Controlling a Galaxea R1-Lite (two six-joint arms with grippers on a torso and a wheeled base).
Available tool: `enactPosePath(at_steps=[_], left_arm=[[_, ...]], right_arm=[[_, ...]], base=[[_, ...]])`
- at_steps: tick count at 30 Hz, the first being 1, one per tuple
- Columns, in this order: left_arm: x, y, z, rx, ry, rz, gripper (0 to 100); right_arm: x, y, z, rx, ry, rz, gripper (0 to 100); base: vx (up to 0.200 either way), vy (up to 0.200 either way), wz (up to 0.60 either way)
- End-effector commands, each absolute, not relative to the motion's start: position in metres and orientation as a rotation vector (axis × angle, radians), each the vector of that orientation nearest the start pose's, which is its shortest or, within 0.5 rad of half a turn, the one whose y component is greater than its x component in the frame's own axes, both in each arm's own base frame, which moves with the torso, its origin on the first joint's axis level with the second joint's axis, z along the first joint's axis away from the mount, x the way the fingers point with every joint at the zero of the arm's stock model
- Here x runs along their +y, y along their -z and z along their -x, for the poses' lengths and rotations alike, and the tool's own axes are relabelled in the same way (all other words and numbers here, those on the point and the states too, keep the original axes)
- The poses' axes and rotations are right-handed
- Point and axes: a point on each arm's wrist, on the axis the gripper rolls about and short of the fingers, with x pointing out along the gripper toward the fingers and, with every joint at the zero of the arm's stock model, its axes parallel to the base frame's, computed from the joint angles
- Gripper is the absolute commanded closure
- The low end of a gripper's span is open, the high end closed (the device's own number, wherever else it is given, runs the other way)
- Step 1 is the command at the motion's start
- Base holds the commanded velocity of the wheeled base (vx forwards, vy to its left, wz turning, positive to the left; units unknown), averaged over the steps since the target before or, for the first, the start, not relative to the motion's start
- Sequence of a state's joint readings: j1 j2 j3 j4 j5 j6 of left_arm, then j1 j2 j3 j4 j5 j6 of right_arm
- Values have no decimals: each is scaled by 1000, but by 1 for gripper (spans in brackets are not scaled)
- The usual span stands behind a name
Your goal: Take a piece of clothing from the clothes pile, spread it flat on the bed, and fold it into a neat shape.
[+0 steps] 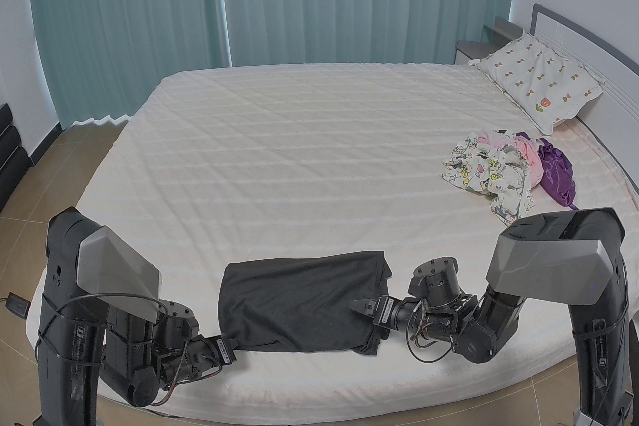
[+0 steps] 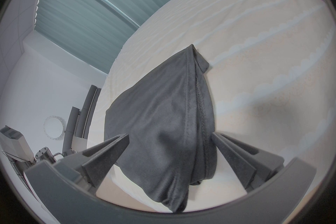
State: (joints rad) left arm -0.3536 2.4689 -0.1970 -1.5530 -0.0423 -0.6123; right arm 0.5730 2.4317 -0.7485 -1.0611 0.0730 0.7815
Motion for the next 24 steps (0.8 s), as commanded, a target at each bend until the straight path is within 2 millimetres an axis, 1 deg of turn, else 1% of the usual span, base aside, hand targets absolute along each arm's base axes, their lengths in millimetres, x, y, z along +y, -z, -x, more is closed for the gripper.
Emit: enactPosePath(at_steps=[1, 7, 9, 10, 22, 24], left_arm=[[-90, 62, -242, 788, 146, 481, 100], [-89, 61, -240, 787, 129, 480, 100], [-88, 62, -241, 778, 100, 472, 100], [-88, 63, -240, 779, 98, 472, 100], [-88, 62, -240, 779, 85, 498, 100], [-87, 62, -238, 786, 76, 491, 100]], right_arm=[[198, 47, -301, 835, -346, -558, 0], [195, 49, -295, 850, -351, -522, 0], [192, 51, -290, 866, -364, -480, 0], [192, 52, -291, 866, -365, -475, 100], [189, 48, -286, 899, -355, -436, 100], [187, 47, -284, 902, -350, -430, 100]], base=[[0, 0, 0], [0, 0, 0], [0, 0, 0], [0, 0, 0], [0, 0, 0], [0, 0, 0]])
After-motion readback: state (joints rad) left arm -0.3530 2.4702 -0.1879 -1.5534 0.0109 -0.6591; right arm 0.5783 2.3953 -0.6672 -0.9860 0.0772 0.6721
